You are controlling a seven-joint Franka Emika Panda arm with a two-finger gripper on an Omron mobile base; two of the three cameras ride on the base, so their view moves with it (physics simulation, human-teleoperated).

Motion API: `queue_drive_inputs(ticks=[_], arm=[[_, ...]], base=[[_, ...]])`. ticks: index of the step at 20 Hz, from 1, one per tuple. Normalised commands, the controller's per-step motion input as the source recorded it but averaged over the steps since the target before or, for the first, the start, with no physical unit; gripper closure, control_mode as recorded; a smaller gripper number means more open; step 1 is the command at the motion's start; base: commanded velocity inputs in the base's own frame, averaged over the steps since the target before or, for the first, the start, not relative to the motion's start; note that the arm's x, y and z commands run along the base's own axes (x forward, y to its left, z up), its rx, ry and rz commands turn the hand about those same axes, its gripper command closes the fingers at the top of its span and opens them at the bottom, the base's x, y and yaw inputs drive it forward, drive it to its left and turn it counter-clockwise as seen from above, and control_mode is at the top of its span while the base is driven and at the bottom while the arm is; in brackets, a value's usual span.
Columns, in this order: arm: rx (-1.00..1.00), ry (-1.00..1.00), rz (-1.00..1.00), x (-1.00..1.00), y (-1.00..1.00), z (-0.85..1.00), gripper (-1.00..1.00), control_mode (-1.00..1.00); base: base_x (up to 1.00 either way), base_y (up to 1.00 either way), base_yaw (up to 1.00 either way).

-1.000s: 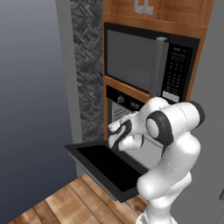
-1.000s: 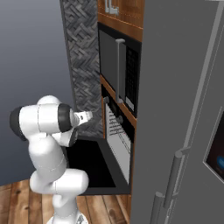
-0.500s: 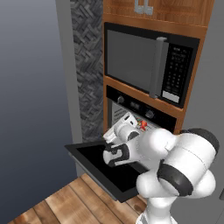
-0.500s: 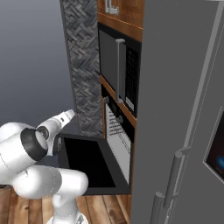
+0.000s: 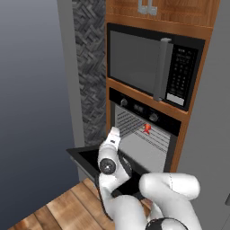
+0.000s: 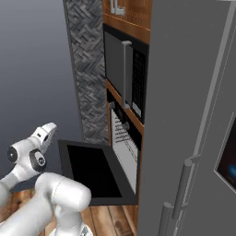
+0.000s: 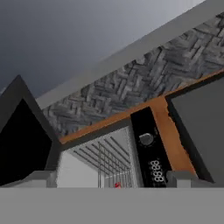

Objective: Place the fish on the rack of the oven, and slide the rack back inside. Close the oven door.

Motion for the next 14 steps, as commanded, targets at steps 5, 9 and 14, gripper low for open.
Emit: queue_drive_inputs(ticks=[5, 9, 14], arm=[[-0.57, 0.29, -0.13, -0.21, 1.00, -0.16, -1.00, -1.00], [-0.58, 0.48, -0.11, 0.16, 1.00, -0.94, -1.00, -1.00], [-0.57, 0.49, -0.24, 0.29, 0.90, -1.00, -1.00, -1.00]], base=[[0.00, 0.00, 0.00], [0.00, 0.00, 0.00], [0.00, 0.00, 0.00]])
